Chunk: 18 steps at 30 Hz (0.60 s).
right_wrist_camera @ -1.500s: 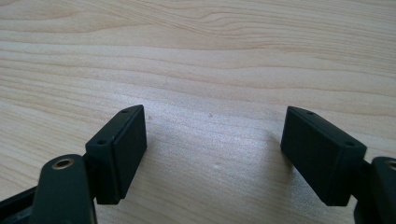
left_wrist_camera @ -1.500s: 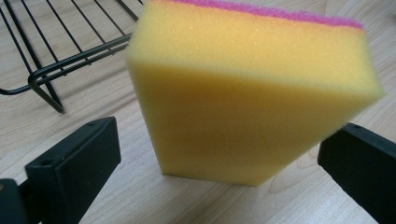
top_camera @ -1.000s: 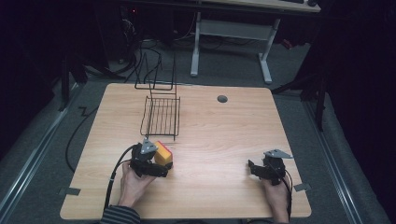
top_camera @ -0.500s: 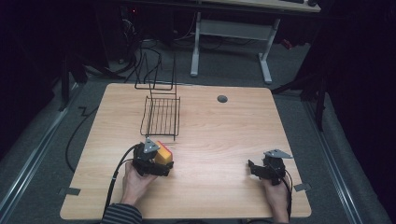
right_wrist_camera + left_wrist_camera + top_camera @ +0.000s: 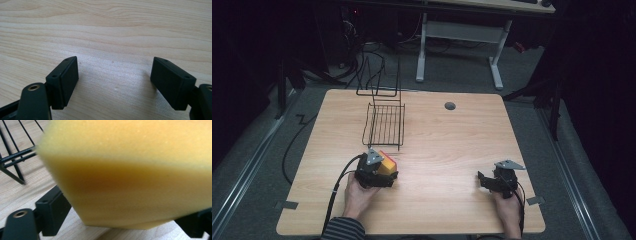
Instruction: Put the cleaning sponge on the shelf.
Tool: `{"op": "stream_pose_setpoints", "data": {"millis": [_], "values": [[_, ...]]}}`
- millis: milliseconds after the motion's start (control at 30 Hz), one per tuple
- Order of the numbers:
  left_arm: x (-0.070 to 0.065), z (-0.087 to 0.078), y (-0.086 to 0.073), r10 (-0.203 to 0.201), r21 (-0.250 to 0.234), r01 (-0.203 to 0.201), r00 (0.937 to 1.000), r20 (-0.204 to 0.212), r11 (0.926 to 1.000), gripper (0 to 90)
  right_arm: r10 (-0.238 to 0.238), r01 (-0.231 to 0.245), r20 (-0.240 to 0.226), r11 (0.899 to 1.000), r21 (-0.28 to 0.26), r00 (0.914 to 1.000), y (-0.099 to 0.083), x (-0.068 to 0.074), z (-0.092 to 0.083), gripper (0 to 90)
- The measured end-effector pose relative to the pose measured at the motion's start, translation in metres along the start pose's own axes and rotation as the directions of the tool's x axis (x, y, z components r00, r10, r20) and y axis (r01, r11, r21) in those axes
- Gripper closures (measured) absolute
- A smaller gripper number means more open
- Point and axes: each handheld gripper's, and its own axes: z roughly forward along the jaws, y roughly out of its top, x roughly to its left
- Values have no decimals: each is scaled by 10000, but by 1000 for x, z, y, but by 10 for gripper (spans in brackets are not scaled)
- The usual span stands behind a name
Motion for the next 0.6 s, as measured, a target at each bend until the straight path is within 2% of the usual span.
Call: {"op": "stream_pose_setpoints", "data": {"millis": [233,600], "values": [[-1,-1,0,97,-71,-96,9999,62,9999,215,-2,2,1,10000,0,10000,0,0,0,227],[-1,-5,0,160,-162,-157,9997,191,9997,236,20,-20,5,10000,-5,10000,0,0,0,227]]}}
